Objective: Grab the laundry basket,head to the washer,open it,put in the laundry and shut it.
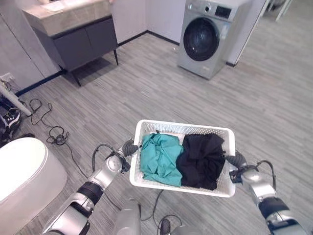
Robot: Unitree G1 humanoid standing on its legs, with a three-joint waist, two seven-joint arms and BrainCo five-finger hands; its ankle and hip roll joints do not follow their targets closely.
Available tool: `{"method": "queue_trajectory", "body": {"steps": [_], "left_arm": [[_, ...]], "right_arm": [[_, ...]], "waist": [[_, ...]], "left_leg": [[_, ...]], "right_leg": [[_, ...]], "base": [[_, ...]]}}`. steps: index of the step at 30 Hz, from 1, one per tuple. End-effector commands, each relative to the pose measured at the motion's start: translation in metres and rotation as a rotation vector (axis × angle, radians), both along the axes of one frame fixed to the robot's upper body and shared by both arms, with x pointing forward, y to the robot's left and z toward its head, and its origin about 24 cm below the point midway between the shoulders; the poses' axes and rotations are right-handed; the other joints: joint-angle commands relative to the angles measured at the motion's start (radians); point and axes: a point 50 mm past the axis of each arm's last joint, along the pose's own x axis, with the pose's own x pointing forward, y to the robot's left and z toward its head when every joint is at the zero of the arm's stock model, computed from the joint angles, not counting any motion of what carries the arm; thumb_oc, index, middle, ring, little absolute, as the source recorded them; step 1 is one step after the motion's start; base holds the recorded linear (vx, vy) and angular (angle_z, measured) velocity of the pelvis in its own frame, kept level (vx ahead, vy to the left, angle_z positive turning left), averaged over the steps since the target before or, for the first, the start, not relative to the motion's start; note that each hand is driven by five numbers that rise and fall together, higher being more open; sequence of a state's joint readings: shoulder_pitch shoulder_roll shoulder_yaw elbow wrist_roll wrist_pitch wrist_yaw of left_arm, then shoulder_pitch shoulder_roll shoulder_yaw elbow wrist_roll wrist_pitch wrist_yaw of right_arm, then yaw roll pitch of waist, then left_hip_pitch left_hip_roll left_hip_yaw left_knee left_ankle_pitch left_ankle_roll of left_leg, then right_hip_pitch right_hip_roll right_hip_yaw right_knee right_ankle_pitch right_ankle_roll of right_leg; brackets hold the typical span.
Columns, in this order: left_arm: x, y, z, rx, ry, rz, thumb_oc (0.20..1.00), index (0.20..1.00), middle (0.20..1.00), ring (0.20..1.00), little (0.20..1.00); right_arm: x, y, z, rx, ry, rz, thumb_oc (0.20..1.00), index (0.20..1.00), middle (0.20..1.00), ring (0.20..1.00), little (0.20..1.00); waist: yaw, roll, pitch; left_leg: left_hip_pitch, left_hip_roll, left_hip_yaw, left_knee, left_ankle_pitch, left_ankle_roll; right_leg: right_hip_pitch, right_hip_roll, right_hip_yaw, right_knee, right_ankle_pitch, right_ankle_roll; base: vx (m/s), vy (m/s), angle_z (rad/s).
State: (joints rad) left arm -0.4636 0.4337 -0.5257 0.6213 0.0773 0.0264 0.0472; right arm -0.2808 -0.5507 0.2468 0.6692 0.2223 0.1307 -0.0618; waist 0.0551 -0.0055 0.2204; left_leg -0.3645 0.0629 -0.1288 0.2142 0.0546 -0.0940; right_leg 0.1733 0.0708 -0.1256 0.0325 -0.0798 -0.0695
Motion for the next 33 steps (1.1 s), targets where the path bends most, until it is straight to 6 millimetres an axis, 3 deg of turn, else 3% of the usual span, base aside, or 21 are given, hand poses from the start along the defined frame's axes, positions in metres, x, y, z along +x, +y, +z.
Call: {"method": "queue_trajectory", "body": {"steps": [1,5,7,9,11,12,13,14,15,17,18,19,21,23,26,27,30,32,33], "left_arm": [[0.019,0.009,0.034,0.0,-0.129,0.012,0.2,0.2,0.2,0.2,0.2],[0.019,0.01,0.033,0.017,-0.131,0.012,0.2,0.2,0.2,0.2,0.2],[0.021,0.01,0.033,0.036,-0.13,0.005,0.2,0.2,0.2,0.2,0.2],[0.021,0.011,0.033,0.042,-0.131,0.003,0.2,0.2,0.2,0.2,0.2],[0.02,0.01,0.033,0.045,-0.133,-0.009,0.2,0.2,0.2,0.2,0.2],[0.021,0.009,0.034,0.06,-0.137,-0.022,0.2,0.2,0.2,0.2,0.2],[0.021,0.008,0.035,0.064,-0.137,-0.024,0.2,0.2,0.2,0.2,0.2],[0.021,0.008,0.035,0.063,-0.138,-0.023,0.2,0.2,0.2,0.2,0.2],[0.022,0.01,0.036,0.084,-0.139,-0.021,0.2,0.2,0.2,0.2,0.2],[0.023,0.009,0.035,0.083,-0.136,-0.02,0.2,0.2,0.2,0.2,0.2],[0.023,0.008,0.034,0.077,-0.129,-0.016,0.2,0.2,0.2,0.2,0.2],[0.023,0.009,0.034,0.077,-0.129,-0.019,0.2,0.2,0.2,0.2,0.2],[0.022,0.008,0.032,0.065,-0.122,-0.017,0.2,0.2,0.2,0.2,0.2],[0.023,0.007,0.033,0.068,-0.126,-0.013,0.2,0.2,0.2,0.2,0.2],[0.024,0.007,0.031,0.073,-0.123,-0.006,0.2,0.2,0.2,0.2,0.2],[0.024,0.009,0.029,0.099,-0.124,-0.002,0.2,0.2,0.2,0.2,0.2],[0.023,0.005,0.027,0.104,-0.116,-0.02,0.2,0.2,0.2,0.2,0.2],[0.024,0.001,0.026,0.098,-0.118,-0.024,0.2,0.2,0.2,0.2,0.2],[0.024,0.0,0.025,0.097,-0.116,-0.025,0.2,0.2,0.2,0.2,0.2]], "right_arm": [[0.024,-0.006,0.042,0.021,-0.206,0.033,0.2,0.2,0.2,0.2,0.2],[0.025,-0.002,0.04,0.016,-0.195,0.048,0.2,0.2,0.2,0.2,0.2],[0.025,-0.002,0.037,0.024,-0.186,0.044,0.2,0.2,0.2,0.2,0.2],[0.024,0.0,0.034,0.028,-0.179,0.045,0.2,0.2,0.2,0.2,0.2],[0.021,-0.001,0.03,0.028,-0.164,0.041,0.2,0.2,0.2,0.2,0.2],[0.022,0.0,0.029,0.019,-0.151,0.043,0.2,0.2,0.2,0.2,0.2],[0.024,0.001,0.029,0.019,-0.152,0.043,0.2,0.2,0.2,0.2,0.2],[0.024,0.001,0.029,0.019,-0.153,0.043,0.2,0.2,0.2,0.2,0.2],[0.028,0.005,0.029,0.022,-0.146,0.05,0.2,0.2,0.2,0.2,0.2],[0.031,0.005,0.03,0.016,-0.146,0.049,0.2,0.2,0.2,0.2,0.2],[0.031,0.001,0.032,0.007,-0.148,0.04,0.2,0.2,0.2,0.2,0.2],[0.031,-0.001,0.035,0.001,-0.153,0.038,0.2,0.2,0.2,0.2,0.2],[0.032,-0.004,0.039,-0.006,-0.168,0.039,0.2,0.2,0.2,0.2,0.2],[0.029,-0.009,0.04,-0.014,-0.17,0.026,0.2,0.2,0.2,0.2,0.2],[0.027,-0.012,0.04,-0.019,-0.166,0.019,0.2,0.2,0.2,0.2,0.2],[0.026,-0.01,0.037,-0.023,-0.156,0.035,0.2,0.2,0.2,0.2,0.2],[0.024,-0.01,0.035,-0.024,-0.145,0.037,0.2,0.2,0.2,0.2,0.2],[0.023,-0.013,0.036,-0.023,-0.145,0.036,0.2,0.2,0.2,0.2,0.2],[0.023,-0.011,0.035,-0.023,-0.147,0.044,0.2,0.2,0.2,0.2,0.2]], "waist": [[0.046,-0.024,-0.037],[0.059,-0.01,-0.07],[0.068,-0.015,-0.095],[0.071,-0.034,-0.103],[0.072,-0.052,-0.116],[0.055,-0.04,-0.111],[0.045,-0.025,-0.107],[0.046,-0.028,-0.105],[0.028,0.01,-0.097],[0.018,0.016,-0.088],[-0.018,0.02,-0.077],[-0.028,0.017,-0.078],[-0.056,0.003,-0.07],[-0.085,-0.007,-0.07],[-0.097,-0.001,-0.065],[-0.105,0.0,-0.082],[-0.11,-0.01,-0.106],[-0.125,-0.005,-0.129],[-0.126,0.003,-0.137]], "left_leg": [[0.082,-0.001,-0.015,-0.232,0.112,0.002],[0.105,0.001,0.014,-0.235,0.129,0.012],[0.107,-0.011,0.018,-0.171,0.138,0.027],[0.114,-0.035,0.028,-0.145,0.108,0.04],[0.131,-0.063,0.075,-0.086,0.04,0.075],[0.18,-0.069,0.099,-0.065,-0.01,0.106],[0.205,-0.07,0.111,-0.055,-0.033,0.125],[0.203,-0.072,0.114,-0.05,-0.037,0.126],[0.271,-0.066,0.121,-0.054,-0.069,0.15],[0.299,-0.075,0.12,-0.053,-0.084,0.158],[0.368,-0.099,0.085,-0.066,-0.109,0.16],[0.389,-0.106,0.077,-0.073,-0.121,0.156],[0.447,-0.123,0.059,-0.09,-0.169,0.136],[0.496,-0.131,0.029,-0.096,-0.217,0.116],[0.538,-0.121,0.017,-0.095,-0.253,0.105],[0.626,-0.11,0.031,-0.099,-0.294,0.081],[0.656,-0.095,0.027,-0.081,-0.309,0.067],[0.658,-0.065,0.018,-0.012,-0.271,0.036],[0.647,-0.041,0.035,0.054,-0.213,0.013]], "right_leg": [[-0.009,-0.025,0.16,0.062,-0.057,0.103],[0.065,-0.023,0.213,0.083,-0.118,0.109],[0.079,-0.034,0.236,0.127,-0.108,0.123],[0.077,-0.05,0.245,0.172,-0.093,0.139],[0.026,-0.087,0.232,0.357,0.057,0.207],[-0.059,-0.099,0.207,0.561,0.197,0.256],[-0.097,-0.104,0.187,0.648,0.228,0.269],[-0.102,-0.106,0.19,0.658,0.223,0.27],[-0.195,-0.127,0.138,0.75,0.219,0.254],[-0.26,-0.14,0.125,0.772,0.194,0.237],[-0.346,-0.121,0.124,0.688,0.135,0.213],[-0.37,-0.12,0.126,0.619,0.13,0.215],[-0.414,-0.166,0.1,0.385,0.119,0.22],[-0.425,-0.194,0.108,0.177,0.139,0.235],[-0.426,-0.212,0.083,0.072,0.178,0.251],[-0.424,-0.236,-0.037,-0.052,0.216,0.271],[-0.387,-0.23,-0.045,-0.052,0.249,0.265],[-0.369,-0.207,-0.009,-0.015,0.269,0.245],[-0.352,-0.19,-0.016,0.0,0.256,0.23]], "base": [[0.5,0.026,-0.6],[0.54,0.115,-0.65],[0.49,0.171,-0.9],[0.34,0.108,-0.34],[0.43,0.172,-0.16],[0.53,0.252,-0.16],[0.38,0.196,-0.21],[0.4,0.236,-0.15],[0.39,0.214,-0.04],[0.44,0.153,-0.23],[0.49,0.037,-0.29],[0.66,0.018,-0.12],[0.5,-0.081,0.38],[0.47,-0.118,0.42],[0.47,-0.129,0.58],[0.67,-0.193,0.49],[0.49,-0.182,0.29],[0.42,-0.185,0.23],[0.56,-0.32,0.13]]}}
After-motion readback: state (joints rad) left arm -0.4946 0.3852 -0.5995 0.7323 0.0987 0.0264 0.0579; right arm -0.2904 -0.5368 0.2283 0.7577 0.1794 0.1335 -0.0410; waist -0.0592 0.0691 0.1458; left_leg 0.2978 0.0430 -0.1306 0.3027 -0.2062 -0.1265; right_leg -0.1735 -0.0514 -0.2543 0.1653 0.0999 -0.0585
